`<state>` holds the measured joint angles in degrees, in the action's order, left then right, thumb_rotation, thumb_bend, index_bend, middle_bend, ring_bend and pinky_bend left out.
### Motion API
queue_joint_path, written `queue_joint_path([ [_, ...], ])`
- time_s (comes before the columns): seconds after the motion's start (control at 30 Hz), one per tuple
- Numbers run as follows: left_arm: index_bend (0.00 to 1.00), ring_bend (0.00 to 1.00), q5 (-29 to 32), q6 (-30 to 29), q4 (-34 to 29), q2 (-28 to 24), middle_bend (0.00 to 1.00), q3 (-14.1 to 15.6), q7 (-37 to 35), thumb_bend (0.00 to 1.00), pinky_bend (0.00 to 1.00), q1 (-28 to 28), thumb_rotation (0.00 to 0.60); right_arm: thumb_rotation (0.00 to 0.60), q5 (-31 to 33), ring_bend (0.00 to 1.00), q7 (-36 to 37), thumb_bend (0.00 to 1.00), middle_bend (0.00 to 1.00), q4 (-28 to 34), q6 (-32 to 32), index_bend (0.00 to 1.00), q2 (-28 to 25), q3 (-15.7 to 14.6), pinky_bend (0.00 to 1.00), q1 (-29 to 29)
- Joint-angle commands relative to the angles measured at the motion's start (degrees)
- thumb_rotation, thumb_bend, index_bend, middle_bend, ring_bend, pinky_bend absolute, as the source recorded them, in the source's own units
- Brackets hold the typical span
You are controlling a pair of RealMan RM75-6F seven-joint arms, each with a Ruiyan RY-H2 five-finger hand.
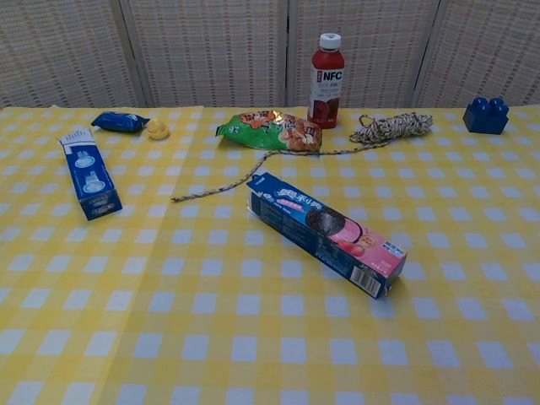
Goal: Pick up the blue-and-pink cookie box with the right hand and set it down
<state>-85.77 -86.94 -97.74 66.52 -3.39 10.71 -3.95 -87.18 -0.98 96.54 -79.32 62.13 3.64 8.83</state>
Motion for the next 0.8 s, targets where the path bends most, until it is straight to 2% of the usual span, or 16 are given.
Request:
queue_joint_path([
  [0.03,0.34,0.31,0.14,0.22,0.14,0.04,0.37,-0.01,0.03,0.36,0.23,-0.14,0.6,0.6,0.22,0.19,-0.39,0.39,0.26,0.08,0.43,0.12,0.13,0.01,0.3,0.26],
  [0.33,0.34,0.31,0.64,0.62,0.41,0.4,0.37,-0.21,0.26,0.36,0.23,-0.58,0.6,0.6,0.69,0.19,-1.74,0.39,0.26,0.86,4.33,0.12,-0.49,0.73,0.3,3.2],
  [0.47,0.34,0.31,0.93,0.75,0.36,0.66,0.37,-0.27,0.42,0.36,0.23,-0.72,0.6,0.6,0.41,0.19,-3.09,0.42,0.26,2.49,8.47,0.07,-1.49,1.76,0.3,6.73],
  [0.6,0.34,0.31,0.76,0.62,0.09,0.72,0.37,-0.19,0.54,0.36,0.23,-0.76,0.6,0.6,0.05,0.19,-3.75,0.6,0.26,4.1,14.06,0.02,-2.23,2.8,0.3,11.25],
  [0.8,0.35,0.31,0.59,-0.21,-0.56,0.68,0.37,0.15,0.68,0.36,0.23,-0.22,0.6,0.6,1.14,0.18,-3.93,0.79,0.27,5.55,23.46,0.02,-1.29,4.39,0.3,18.65],
])
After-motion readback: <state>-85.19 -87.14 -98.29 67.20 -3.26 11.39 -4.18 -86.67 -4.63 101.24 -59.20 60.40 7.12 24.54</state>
